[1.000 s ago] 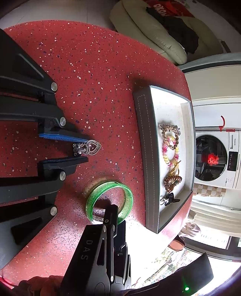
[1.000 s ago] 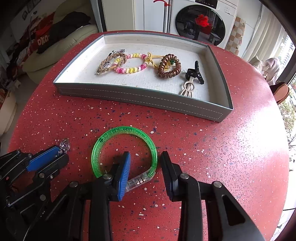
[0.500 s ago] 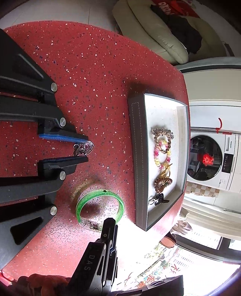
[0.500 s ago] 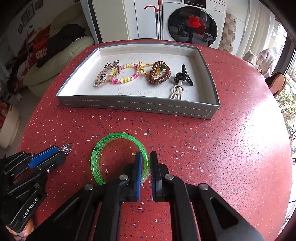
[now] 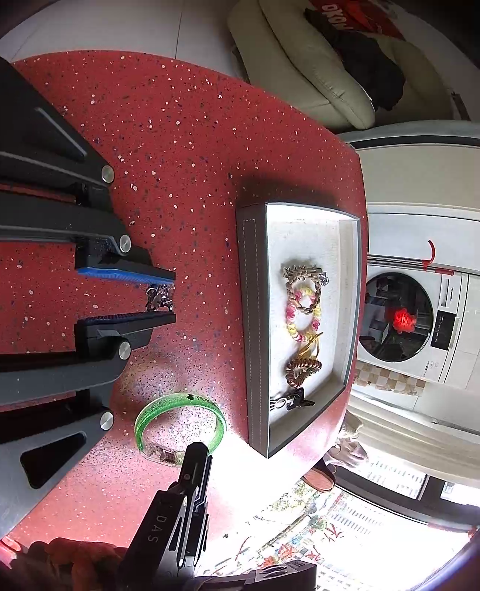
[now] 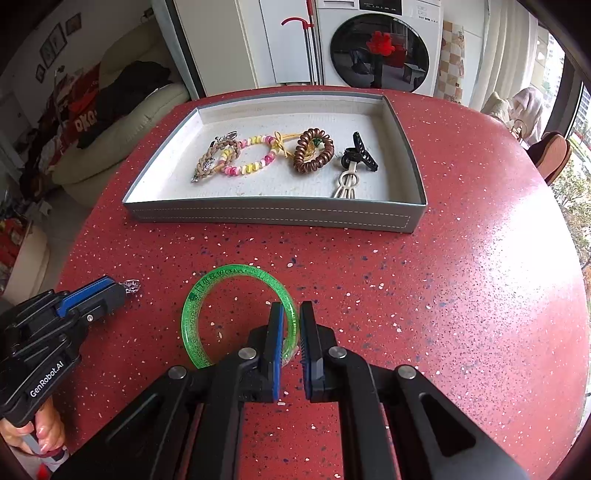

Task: Organize jewelry
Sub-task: 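Carry the green bangle and heart pendant over the grey tray, then open both tools to release the bangle and pendant into the tray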

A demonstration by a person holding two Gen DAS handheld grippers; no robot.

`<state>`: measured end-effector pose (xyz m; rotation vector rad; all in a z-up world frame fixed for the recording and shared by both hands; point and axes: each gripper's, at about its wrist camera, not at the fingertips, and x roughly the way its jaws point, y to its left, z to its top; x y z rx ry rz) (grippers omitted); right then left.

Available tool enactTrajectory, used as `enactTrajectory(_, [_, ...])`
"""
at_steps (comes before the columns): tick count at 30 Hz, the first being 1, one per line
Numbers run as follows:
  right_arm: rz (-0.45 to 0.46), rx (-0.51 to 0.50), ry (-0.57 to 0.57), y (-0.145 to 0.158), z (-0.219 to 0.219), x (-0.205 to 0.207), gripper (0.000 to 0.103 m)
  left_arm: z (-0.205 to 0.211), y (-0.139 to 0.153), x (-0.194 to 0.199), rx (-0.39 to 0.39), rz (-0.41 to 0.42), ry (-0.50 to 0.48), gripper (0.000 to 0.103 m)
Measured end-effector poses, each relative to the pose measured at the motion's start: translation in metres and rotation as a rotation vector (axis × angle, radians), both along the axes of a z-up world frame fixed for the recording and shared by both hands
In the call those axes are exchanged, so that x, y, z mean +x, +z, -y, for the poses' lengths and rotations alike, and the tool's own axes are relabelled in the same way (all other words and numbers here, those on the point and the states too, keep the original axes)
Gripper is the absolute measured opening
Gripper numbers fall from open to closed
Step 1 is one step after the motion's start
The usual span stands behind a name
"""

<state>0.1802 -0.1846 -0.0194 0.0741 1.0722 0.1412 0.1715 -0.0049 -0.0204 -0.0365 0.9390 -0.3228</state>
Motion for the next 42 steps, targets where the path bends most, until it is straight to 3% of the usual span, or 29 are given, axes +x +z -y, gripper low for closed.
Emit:
enactTrajectory(15, [0.056,0.007,-0.044,0.027,0.019,0.006,0.009,0.011,0.033,0.024,-0.015,0.080,-0.026,0.033])
enactTrajectory(26, [0.098,0.040,-0.096,0.050,0.039,0.041,0.010,0.013,0.054,0.070,-0.040,0.122,-0.020,0.033])
enactTrajectory(34, [0.059,0.093,-0.123,0.043,0.037,0.088,0.009,0.024,0.050,0.109,-0.015,0.119,-0.018,0.033])
enactTrajectory(42, [0.032,0.084,-0.151,0.027,0.031,0.126,0.009,0.029,0.034,0.149,0.010,0.090,0.020,0.033])
